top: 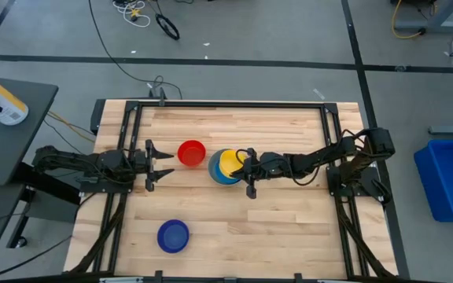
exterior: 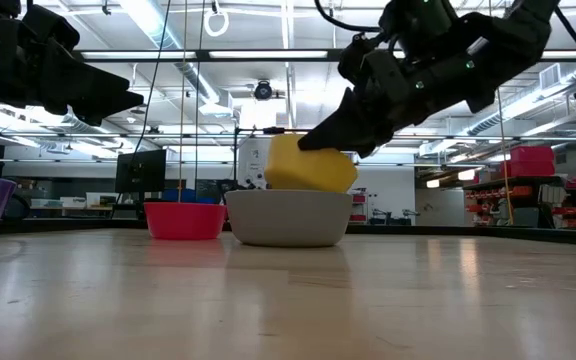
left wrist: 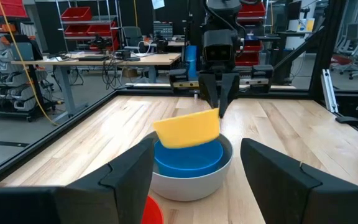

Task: Nest bowls inside each other
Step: Stack the yellow bowl on the light blue bowl

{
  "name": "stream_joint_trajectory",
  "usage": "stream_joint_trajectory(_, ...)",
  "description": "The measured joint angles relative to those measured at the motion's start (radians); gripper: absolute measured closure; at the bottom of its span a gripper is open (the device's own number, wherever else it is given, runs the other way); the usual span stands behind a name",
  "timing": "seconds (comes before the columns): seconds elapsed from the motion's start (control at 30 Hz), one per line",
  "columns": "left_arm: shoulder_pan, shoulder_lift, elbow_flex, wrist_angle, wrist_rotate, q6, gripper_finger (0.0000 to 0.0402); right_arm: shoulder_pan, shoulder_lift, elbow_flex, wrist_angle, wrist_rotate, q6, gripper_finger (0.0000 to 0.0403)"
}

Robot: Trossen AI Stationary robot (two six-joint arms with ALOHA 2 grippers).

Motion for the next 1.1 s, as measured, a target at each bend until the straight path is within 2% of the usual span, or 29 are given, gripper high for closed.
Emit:
stream_joint_trajectory(0.27,0.0,0.0,0.0,0.0,0.0,0.0,0.0154,0.005,0.0,0.12,-0.197,-0.042,-0.026,0.0403)
stream_joint_trajectory(0.43,0.0,0.0,0.0,0.0,0.0,0.0,0.0154,0.005,0.0,0.149,-0.311,-0.055,-0.027,0.0403)
stream_joint_trajectory(1.1,0.0,0.0,0.0,0.0,0.0,0.0,0.0154,-0.018,0.0,0.177,-0.37,-0.088,-0.047,0.0403)
